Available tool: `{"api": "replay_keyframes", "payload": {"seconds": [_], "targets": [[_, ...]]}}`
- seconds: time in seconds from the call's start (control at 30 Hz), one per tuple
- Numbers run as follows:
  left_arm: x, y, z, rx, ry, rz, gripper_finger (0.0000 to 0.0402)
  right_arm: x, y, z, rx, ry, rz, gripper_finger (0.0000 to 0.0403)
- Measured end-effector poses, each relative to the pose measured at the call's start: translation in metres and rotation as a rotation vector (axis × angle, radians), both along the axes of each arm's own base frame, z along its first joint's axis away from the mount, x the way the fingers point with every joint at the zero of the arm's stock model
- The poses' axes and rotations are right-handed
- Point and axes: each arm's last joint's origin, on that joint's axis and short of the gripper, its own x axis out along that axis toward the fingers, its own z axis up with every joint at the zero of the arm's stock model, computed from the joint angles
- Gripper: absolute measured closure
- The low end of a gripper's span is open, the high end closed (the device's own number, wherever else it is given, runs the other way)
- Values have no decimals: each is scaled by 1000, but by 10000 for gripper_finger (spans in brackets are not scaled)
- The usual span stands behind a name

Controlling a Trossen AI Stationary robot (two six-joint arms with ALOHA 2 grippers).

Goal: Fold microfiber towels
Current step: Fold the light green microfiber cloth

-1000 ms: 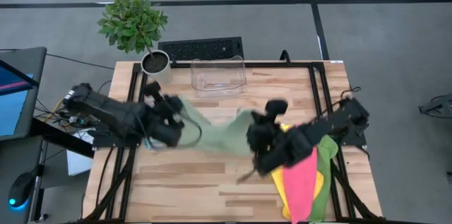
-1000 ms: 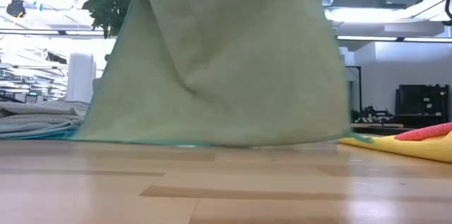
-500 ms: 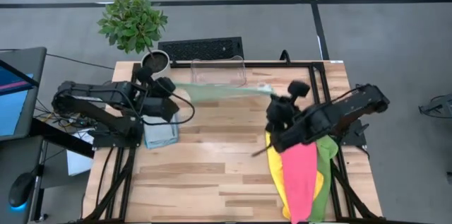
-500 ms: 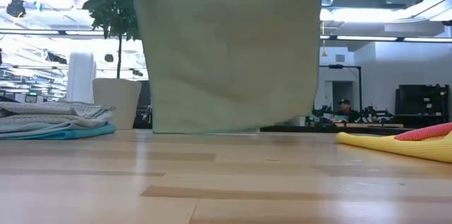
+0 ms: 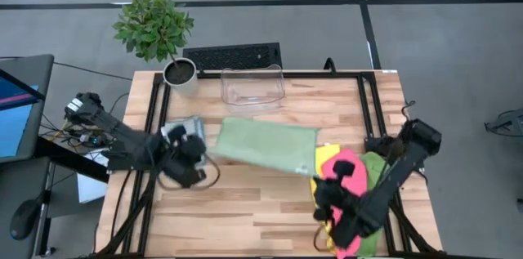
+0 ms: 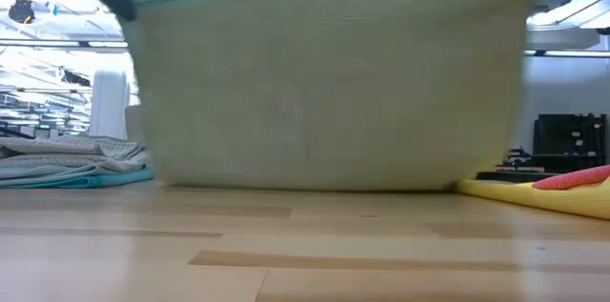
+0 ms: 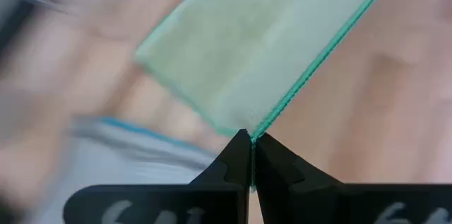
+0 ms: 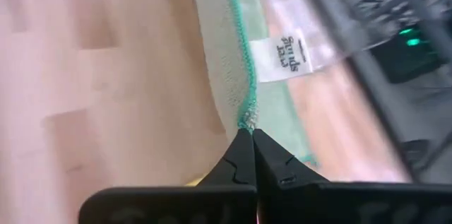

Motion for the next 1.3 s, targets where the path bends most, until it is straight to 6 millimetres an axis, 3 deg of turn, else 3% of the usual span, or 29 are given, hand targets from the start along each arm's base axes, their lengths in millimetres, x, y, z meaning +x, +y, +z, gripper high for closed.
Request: {"api": "replay_keyframes", "payload": {"seconds": [0.13, 0.27, 0.57, 0.73, 0.9, 1.07, 1.3], "targets": [[-5, -29, -20, -117, -121, -29, 402, -4, 26, -23, 63, -6, 17, 396], [-9, -38, -39, -121, -193, -16, 402, -2, 29, -34, 55, 27, 0, 396], [0, 0, -50, 84, -124, 99, 402, 11, -14, -15, -51, 116, -126, 396], [7, 19, -51, 119, -35, 99, 402, 30, -38, -8, -34, 148, -150, 396], [11, 30, -52, 111, 6, 105, 402, 43, -56, -32, 5, 219, -164, 396], [16, 41, -51, 128, 23, 119, 402, 40, -72, -59, -32, 273, -192, 396], [26, 57, -49, 150, 8, 110, 402, 36, -84, -73, -58, 327, -208, 396]]}}
